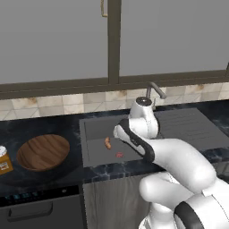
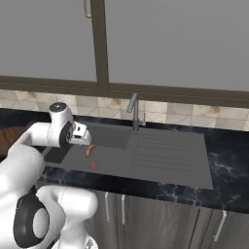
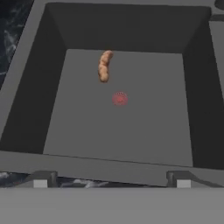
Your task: Pick the potato from the sink and place it in the bowl. Then pick the bowl and place it in the microwave. Then close the microwave door and press the start button.
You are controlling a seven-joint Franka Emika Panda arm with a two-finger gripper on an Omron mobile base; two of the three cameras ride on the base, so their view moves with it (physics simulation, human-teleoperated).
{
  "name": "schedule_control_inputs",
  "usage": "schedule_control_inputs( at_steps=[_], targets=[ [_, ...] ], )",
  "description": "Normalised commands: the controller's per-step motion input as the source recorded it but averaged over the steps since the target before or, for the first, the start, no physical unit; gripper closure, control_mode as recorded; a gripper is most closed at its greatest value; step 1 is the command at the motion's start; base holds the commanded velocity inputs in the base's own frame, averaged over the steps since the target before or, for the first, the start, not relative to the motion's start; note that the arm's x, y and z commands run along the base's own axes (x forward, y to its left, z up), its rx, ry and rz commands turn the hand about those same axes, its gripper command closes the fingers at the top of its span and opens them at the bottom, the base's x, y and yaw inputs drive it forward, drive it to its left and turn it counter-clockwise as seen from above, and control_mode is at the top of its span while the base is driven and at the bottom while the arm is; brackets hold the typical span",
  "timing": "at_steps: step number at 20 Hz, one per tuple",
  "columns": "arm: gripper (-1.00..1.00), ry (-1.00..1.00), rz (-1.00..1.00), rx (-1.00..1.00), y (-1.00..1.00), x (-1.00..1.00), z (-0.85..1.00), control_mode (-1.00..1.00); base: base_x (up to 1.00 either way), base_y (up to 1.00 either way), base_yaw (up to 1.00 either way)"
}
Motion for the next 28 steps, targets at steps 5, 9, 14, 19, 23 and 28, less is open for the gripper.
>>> schedule_control_inputs(
  at_steps=[5,9,14,19,23,28],
  targets=[
    [-1.0,0.1,-0.04,0.0,0.29,0.82,-0.17,-1.0,0.0,0.0,0.0],
    [-1.0,0.16,-0.02,0.0,0.14,0.76,-0.18,-1.0,0.0,0.0,0.0],
    [-1.0,0.14,0.0,0.0,0.04,0.68,-0.53,-1.0,0.0,0.0,0.0],
    [-1.0,0.06,0.0,-0.04,0.03,0.51,-0.67,-1.0,0.0,0.0,0.0],
    [-1.0,0.01,0.0,-0.09,0.12,0.42,-0.71,-1.0,0.0,0.0,0.0],
    [-1.0,0.0,0.0,-0.1,0.19,0.38,-0.55,-1.0,0.0,0.0,0.0]
  ],
)
